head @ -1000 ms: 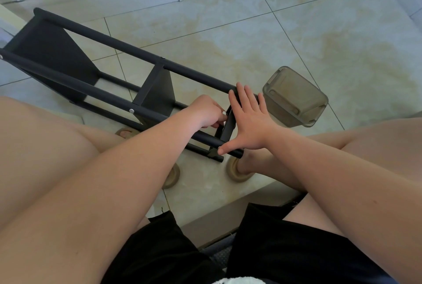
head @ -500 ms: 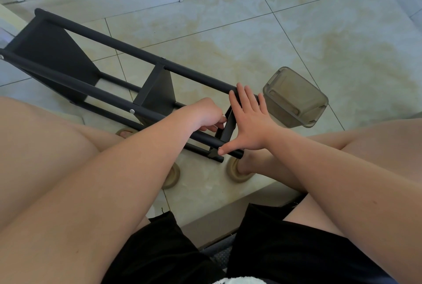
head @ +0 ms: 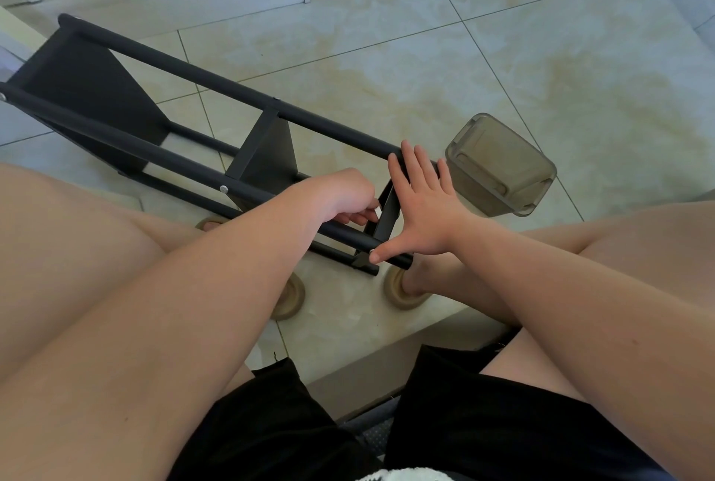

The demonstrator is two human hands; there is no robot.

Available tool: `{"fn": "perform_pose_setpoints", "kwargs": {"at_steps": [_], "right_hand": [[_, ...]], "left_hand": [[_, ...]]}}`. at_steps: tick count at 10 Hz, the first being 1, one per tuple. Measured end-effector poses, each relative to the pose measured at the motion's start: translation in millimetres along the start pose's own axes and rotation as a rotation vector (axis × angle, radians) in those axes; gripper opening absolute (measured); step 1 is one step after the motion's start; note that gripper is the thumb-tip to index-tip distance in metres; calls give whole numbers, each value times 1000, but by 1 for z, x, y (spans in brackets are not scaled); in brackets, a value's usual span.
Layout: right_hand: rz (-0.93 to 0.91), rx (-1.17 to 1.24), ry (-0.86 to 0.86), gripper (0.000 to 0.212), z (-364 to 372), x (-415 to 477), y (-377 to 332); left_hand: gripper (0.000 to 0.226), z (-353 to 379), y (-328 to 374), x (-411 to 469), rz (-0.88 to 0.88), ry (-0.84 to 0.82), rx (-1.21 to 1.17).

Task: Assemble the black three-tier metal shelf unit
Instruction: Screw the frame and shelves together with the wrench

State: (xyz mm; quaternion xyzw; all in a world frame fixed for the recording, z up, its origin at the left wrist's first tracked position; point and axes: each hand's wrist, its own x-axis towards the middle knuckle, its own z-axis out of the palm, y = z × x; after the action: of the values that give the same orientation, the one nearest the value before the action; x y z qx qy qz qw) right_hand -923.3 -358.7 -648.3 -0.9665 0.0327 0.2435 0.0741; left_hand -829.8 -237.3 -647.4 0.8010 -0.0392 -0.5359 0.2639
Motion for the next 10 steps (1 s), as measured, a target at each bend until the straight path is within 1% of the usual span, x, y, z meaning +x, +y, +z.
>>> {"fn": "perform_pose_setpoints", "kwargs": {"at_steps": [2,4,7,8,10], "right_hand": [[0,2,2,159,0,0,0],[-2,4,7,159,0,0,0],[4,-6,-2,159,1,1,1],[2,-5,-2,159,2,2,1],[4,-9,4,160,3,2,2]], "left_hand": [[27,-6,-3,0,41,-36,60],[21,-12,-7,-1,105,-72,190],[19,-21,-15,2,230,-132,422],[21,-21,-16,5,252,-132,531],[13,-22,-14,0,264,-123,635]]}}
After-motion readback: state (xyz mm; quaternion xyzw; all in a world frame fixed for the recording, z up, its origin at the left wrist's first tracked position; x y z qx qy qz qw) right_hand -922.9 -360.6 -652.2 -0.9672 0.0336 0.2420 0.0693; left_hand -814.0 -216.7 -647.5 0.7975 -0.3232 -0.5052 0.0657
